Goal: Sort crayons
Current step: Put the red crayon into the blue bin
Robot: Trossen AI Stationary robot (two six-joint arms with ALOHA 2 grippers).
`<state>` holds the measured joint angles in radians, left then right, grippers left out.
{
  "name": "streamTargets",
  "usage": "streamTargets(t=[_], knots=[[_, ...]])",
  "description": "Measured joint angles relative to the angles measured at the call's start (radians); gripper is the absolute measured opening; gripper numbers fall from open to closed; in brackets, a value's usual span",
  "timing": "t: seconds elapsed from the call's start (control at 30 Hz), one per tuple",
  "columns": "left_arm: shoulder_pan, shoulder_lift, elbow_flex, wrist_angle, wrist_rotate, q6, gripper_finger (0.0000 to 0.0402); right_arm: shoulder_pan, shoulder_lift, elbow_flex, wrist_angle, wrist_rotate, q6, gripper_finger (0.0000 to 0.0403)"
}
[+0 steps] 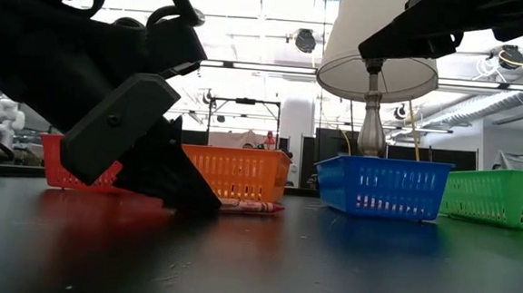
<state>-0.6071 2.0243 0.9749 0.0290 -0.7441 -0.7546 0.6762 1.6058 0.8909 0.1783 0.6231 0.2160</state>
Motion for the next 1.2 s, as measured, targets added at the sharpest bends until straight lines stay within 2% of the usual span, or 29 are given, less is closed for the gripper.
streamTargets(t=[0.1, 0.17, 0.37, 0.77, 1.2], knots=[[-0.001, 0.0, 0.0, -0.001, 0.003, 0.011, 0.0016, 0.0, 0.0, 0.0, 0.0, 0.0, 0.0, 0.0249], [-0.001, 0.0, 0.0, -0.001, 0.003, 0.012, 0.0009, 0.0, 0.0, 0.0, 0.0, 0.0, 0.0, 0.0249], [-0.001, -0.012, -0.001, -0.005, -0.002, 0.024, 0.0024, 0.0, 0.0, 0.0, -0.001, 0.0, 0.0, 0.0249], [-0.033, -0.144, -0.004, 0.018, 0.026, 0.143, 0.0016, 0.0, 0.0, 0.0, -0.005, 0.0, -0.001, 0.0249], [-0.077, -0.296, -0.002, 0.176, -0.015, 0.73, 0.0016, 0.0, 0.001, 0.0, -0.005, 0.002, 0.004, 0.0249]])
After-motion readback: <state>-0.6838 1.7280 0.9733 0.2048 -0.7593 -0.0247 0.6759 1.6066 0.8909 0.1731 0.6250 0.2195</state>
